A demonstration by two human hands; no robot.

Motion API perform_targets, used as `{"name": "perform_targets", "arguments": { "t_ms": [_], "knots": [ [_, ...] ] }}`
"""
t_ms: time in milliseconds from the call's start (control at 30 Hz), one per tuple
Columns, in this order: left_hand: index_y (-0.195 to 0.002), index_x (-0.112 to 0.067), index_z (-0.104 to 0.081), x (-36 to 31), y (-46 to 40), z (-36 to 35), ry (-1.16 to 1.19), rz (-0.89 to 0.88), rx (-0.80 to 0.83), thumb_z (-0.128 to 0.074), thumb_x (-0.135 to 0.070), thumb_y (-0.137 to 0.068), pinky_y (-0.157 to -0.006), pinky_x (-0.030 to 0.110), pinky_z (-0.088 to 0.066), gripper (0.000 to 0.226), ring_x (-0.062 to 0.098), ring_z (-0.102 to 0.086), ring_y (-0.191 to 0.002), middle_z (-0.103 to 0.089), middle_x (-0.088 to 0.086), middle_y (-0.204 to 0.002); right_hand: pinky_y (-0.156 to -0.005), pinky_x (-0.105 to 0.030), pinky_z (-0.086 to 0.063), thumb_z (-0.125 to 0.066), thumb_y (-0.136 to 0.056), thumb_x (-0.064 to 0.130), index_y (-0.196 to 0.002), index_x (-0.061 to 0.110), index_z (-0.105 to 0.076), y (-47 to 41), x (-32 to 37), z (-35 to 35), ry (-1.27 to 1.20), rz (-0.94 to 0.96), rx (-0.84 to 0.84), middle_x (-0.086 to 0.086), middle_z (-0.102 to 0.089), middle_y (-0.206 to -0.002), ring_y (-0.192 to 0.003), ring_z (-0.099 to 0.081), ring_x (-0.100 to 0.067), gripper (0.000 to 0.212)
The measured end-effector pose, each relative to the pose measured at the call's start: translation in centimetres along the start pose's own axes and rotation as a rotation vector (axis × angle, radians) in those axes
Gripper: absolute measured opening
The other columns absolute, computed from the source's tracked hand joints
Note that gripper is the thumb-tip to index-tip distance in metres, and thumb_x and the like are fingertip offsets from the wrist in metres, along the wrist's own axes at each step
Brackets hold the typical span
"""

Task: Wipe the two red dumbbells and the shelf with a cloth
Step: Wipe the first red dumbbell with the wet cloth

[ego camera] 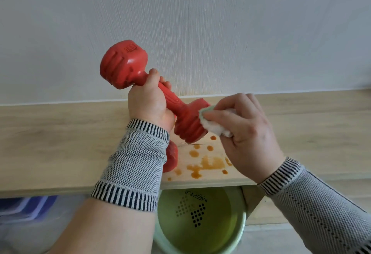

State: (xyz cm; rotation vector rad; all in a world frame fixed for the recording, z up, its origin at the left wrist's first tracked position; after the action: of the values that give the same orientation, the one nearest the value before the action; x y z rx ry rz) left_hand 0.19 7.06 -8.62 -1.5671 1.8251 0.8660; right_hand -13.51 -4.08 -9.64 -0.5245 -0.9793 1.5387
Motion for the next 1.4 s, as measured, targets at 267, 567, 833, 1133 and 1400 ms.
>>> {"name": "perform_targets", "arguments": {
  "t_ms": [267, 567, 833, 1133, 1400],
  "knots": [
    [-0.075, -0.012, -0.054, -0.1, 0.0, 0.2, -0.027, -0.014, -0.027, -0.057, -0.012, -0.096, -0.061, 0.027, -0.047, 0.021, 0.011, -0.054, -0.054, -0.053, -0.003, -0.061, -0.063, -0.037, -0.048, -0.06, -0.076, -0.003, -0.096, 0.011, -0.074, 0.0, -0.3, -0.4, -0.008, -0.018, -0.007, -0.01, -0.06, -0.091, -0.084, -0.053, -0.029, 0.027],
    [-0.074, -0.013, -0.052, -0.2, -0.2, 0.2, -0.014, -0.043, -0.004, -0.057, -0.014, -0.096, -0.06, 0.03, -0.043, 0.023, 0.011, -0.053, -0.052, -0.052, -0.002, -0.06, -0.061, -0.038, -0.049, -0.059, -0.076, -0.004, -0.099, 0.012, -0.074, -0.1, -0.2, -0.4, 0.029, -0.014, 0.018, -0.01, -0.059, -0.093, -0.085, -0.053, -0.03, 0.032],
    [-0.076, -0.014, -0.054, -0.8, -0.4, 0.1, 0.073, -0.014, 0.092, -0.056, -0.018, -0.096, -0.06, 0.028, -0.045, 0.021, 0.01, -0.054, -0.055, -0.053, -0.003, -0.064, -0.067, 0.003, -0.034, -0.062, -0.084, 0.004, -0.104, 0.013, -0.07, -0.5, -5.4, 1.8, 0.036, -0.399, -0.109, 0.006, -0.058, -0.093, -0.077, -0.049, 0.0, 0.023],
    [-0.076, -0.014, -0.051, -0.5, -0.6, 0.0, 0.033, -0.073, 0.073, -0.053, -0.015, -0.098, -0.058, 0.028, -0.043, 0.022, 0.01, -0.052, -0.052, -0.052, -0.004, -0.059, -0.072, -0.025, -0.045, -0.061, -0.075, -0.006, -0.1, 0.004, -0.071, -0.5, 1.4, 0.1, -0.02, -0.038, -0.031, -0.01, -0.061, -0.094, -0.083, -0.056, -0.025, 0.029],
    [-0.079, -0.013, -0.052, -0.1, -0.2, 0.2, -0.023, -0.088, 0.042, -0.054, -0.014, -0.098, -0.062, 0.031, -0.043, 0.018, 0.011, -0.053, -0.051, -0.052, -0.003, -0.06, -0.071, -0.027, -0.045, -0.06, -0.073, -0.007, -0.096, 0.007, -0.072, -0.4, 0.1, -0.3, -0.032, -0.027, 0.002, -0.008, -0.062, -0.092, -0.084, -0.053, -0.025, 0.03]
  ]
}}
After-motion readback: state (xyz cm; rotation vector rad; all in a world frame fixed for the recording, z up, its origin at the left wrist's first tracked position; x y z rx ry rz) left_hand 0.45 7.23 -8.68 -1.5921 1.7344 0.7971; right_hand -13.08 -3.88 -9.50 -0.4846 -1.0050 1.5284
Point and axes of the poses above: each hand's wrist, its own y-axis away from the middle knuckle, its own z-axis out of the back of the hand, x = y × z, the point moved 4 cm from there along -y, towards the middle knuckle
